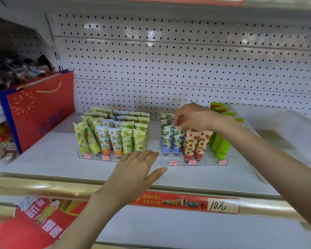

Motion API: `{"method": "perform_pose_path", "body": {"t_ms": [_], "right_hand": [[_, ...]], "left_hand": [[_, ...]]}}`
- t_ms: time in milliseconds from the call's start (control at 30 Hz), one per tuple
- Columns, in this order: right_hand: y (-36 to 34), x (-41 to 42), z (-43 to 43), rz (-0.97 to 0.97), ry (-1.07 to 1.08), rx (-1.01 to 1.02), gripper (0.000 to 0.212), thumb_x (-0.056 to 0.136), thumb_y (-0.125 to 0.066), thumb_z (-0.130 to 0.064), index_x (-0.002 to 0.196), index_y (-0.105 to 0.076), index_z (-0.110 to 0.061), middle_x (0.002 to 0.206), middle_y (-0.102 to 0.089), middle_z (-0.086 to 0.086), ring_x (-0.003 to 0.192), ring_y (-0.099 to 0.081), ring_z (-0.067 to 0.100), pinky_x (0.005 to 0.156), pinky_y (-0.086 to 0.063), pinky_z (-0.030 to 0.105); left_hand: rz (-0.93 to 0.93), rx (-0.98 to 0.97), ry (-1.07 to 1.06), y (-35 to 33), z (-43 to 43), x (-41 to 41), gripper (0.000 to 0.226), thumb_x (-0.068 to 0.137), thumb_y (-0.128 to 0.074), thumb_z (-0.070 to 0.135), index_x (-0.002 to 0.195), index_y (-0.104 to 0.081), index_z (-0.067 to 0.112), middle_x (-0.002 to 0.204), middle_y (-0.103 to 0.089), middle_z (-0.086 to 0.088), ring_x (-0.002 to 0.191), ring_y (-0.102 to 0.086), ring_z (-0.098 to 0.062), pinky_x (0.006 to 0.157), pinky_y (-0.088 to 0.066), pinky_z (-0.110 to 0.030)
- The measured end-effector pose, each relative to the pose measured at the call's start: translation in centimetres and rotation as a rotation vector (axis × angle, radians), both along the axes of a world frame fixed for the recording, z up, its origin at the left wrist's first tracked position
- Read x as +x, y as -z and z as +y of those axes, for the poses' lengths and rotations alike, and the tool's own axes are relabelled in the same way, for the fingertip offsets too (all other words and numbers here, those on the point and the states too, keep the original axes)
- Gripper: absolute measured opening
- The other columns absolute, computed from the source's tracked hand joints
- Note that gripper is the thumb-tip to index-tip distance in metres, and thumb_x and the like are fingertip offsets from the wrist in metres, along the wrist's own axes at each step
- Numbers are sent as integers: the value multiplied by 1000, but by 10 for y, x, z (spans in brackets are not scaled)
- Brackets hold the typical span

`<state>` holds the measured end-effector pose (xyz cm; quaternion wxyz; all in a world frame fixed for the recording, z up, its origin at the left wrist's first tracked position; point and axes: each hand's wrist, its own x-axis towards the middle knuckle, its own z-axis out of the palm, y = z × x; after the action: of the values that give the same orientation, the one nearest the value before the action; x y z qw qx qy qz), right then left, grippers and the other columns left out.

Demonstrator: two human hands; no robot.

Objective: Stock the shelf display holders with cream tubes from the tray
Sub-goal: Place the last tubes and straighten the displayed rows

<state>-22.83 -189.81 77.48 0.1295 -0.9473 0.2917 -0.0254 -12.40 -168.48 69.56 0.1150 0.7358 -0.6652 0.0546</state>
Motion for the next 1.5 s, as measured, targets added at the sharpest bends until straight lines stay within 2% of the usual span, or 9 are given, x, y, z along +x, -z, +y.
{"method": "perform_pose_path", "body": {"t_ms": [100,233,467,567,667,800,900,1100,1500], "right_hand": [[-6,-4,2,-29,-1,12,10,83,-69,-17,92,-65,-18,93,-65,-3,93,-63,16,86,-52,35],[-20,-17,11,-79,28,-49,4,88,-63,-22,91,-64,-21,90,-63,-5,90,-60,13,81,-47,27],[-20,-66,48,-181,113,-203,47,90,-49,-50,126,-56,-21,126,-60,0,115,-53,18,96,-43,36],[-12,-96,75,-136,156,-218,60,88,-43,-56,140,-39,-27,142,-44,-6,131,-38,12,110,-30,32],[-4,-126,98,-11,255,-351,62,92,-39,-56,147,-25,-30,154,-24,-8,141,-23,11,110,-22,27],[8,-158,111,71,366,-462,99,69,7,-84,146,-27,-30,155,-23,-7,140,-26,17,112,-25,36],[12,-180,107,60,460,-500,113,60,24,-82,144,-29,-30,152,-29,-5,138,-30,19,110,-27,37],[8,-221,78,47,567,-446,63,91,-23,-64,144,-26,-30,157,-15,-6,143,-16,15,114,-21,40],[10,-328,-30,-9,456,-270,66,91,-25,-62,148,-17,-29,157,-8,-9,143,-13,14,111,-22,35]], "left_hand": [[27,32,11,-6,6,-2,81,81,1,65,142,-33,25,144,-40,8,131,-37,-13,106,-28,-31],[25,70,24,-18,11,-3,74,81,-4,60,145,-23,29,148,-30,12,134,-28,-9,108,-20,-26],[-8,17,92,-45,0,-2,59,94,-17,56,146,-21,27,151,-26,10,137,-24,-12,110,-18,-28],[-73,16,136,-54,-6,-2,71,88,-6,65,147,-17,27,152,-24,9,137,-24,-13,110,-20,-29],[-122,12,151,-66,-14,-8,85,79,-2,75,147,-16,27,154,-20,8,138,-22,-14,111,-20,-32],[-138,-11,185,-80,-28,-31,69,90,-20,63,148,-11,29,155,-15,8,140,-18,-15,113,-15,-36],[-141,-19,216,-84,-40,-47,68,89,-21,63,147,-13,29,154,-18,8,139,-20,-16,114,-18,-38],[-155,10,132,-84,-63,-74,67,89,-20,62,147,-13,30,154,-17,7,140,-19,-16,114,-17,-38],[-79,-70,-90,-80,-143,-167,79,83,-20,74,144,-26,26,151,-30,2,135,-31,-23,109,-28,-41]]}}
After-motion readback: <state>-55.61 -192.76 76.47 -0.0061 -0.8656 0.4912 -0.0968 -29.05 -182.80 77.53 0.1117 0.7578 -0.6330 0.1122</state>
